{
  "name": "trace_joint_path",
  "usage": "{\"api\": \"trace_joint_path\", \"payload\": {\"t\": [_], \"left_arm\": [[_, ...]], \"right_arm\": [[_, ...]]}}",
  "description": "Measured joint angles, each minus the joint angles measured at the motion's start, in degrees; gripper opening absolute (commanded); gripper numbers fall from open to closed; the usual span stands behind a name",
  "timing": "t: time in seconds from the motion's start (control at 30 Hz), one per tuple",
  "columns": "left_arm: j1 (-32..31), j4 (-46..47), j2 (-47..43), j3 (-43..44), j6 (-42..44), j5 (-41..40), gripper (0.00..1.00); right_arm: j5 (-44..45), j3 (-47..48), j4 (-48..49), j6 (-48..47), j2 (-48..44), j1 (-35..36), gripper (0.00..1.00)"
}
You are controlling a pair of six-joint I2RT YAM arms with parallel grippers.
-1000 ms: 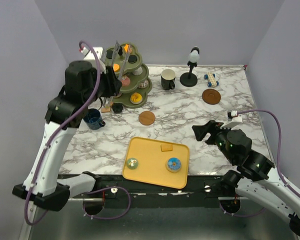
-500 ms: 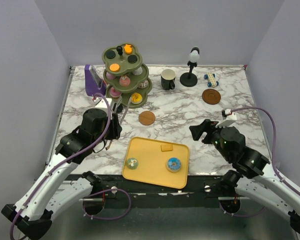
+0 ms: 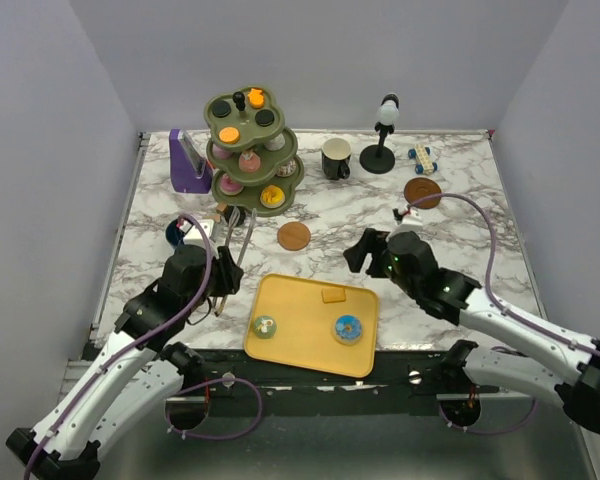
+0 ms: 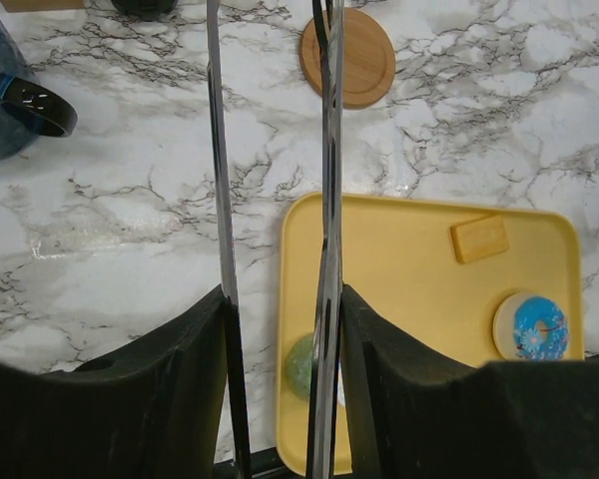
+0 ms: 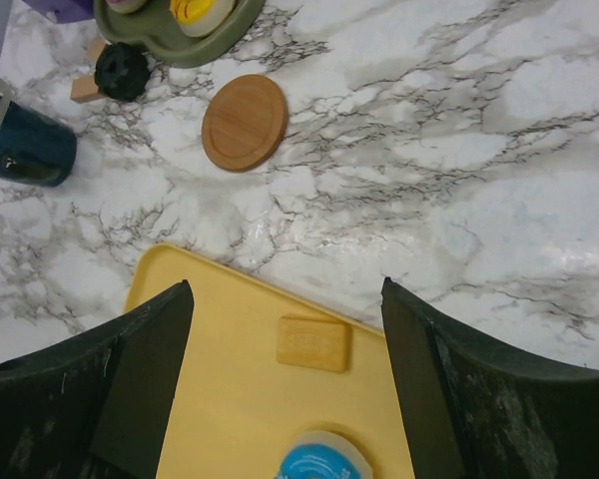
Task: Serve the afternoon tea
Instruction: Adjust the desert table at the center of the board.
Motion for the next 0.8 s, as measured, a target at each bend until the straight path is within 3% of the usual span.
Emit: {"api": "trace_joint_path", "payload": {"t": [0.37,0.8], "left_arm": [[0.0,0.0,-7.28,-2.1,-1.95,-2.34,0.52],[0.0,-0.52,-7.91,-3.26,-4.09,-2.34,0.52]], "right_arm": [[-6.19,16.37,13.64,0.85,24.92,-3.32,0.82],[-14.4,47.08,25.0,-25.29,48.78,-3.96,0.81]]}}
